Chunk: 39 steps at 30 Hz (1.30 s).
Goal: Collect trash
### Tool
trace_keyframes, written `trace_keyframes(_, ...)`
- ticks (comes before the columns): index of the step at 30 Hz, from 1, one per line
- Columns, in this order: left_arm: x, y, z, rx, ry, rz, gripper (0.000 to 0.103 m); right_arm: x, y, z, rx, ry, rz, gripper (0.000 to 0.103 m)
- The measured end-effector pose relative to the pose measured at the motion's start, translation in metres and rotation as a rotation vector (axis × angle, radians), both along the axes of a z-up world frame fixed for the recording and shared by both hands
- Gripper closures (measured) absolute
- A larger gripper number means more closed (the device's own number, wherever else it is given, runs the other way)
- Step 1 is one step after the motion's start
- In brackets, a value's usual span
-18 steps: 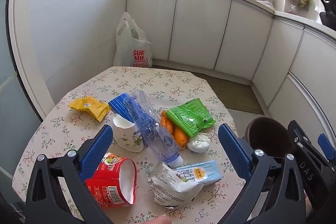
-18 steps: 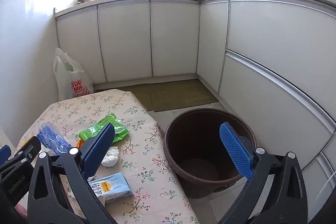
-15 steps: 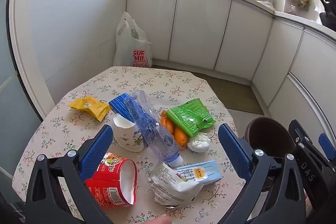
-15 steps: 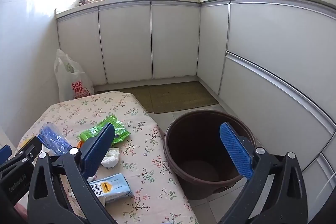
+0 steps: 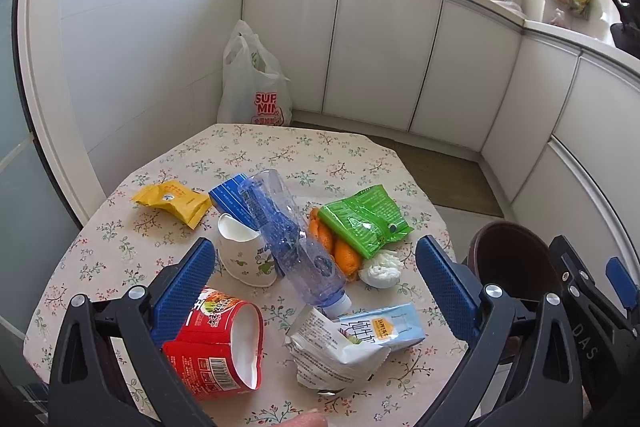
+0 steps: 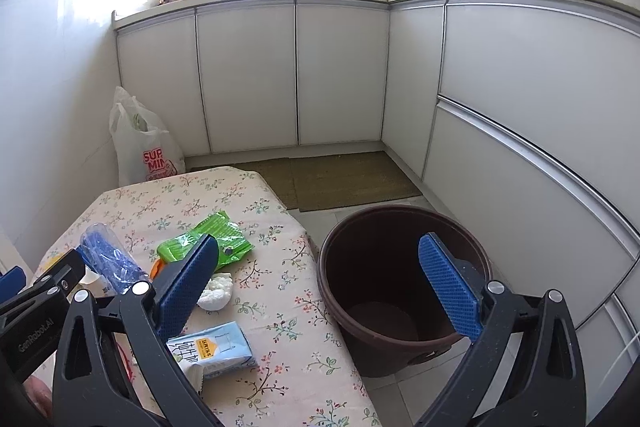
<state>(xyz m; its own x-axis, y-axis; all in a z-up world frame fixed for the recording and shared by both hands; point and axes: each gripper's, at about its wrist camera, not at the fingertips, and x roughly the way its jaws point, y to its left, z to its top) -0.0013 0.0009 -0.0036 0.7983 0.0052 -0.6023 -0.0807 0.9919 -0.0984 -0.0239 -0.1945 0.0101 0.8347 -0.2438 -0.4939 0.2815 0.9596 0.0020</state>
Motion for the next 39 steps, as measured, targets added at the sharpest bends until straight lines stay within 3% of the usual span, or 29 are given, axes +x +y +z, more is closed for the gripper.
trace_keyframes(5,0.0009,0.0013,-0.0010,0.002,0.000,0.003,0.006,0.0020,0.0004,0.0018,-0.032,0.053,0.007,0.007)
trace_keyframes(13,0.0016,0.0027,-0.0008,0.009,0.007,0.006,0.006,-0.0009,0.0021,-0.0003,-0.033,0.015,0.011,0.007)
trace_keyframes(39,0.0031,0.0077,-0.0078,-0.026,0.021,0.016,0.006,-0.0013,0.0047,-0.0055,-0.049,0.033,0.026,0.007)
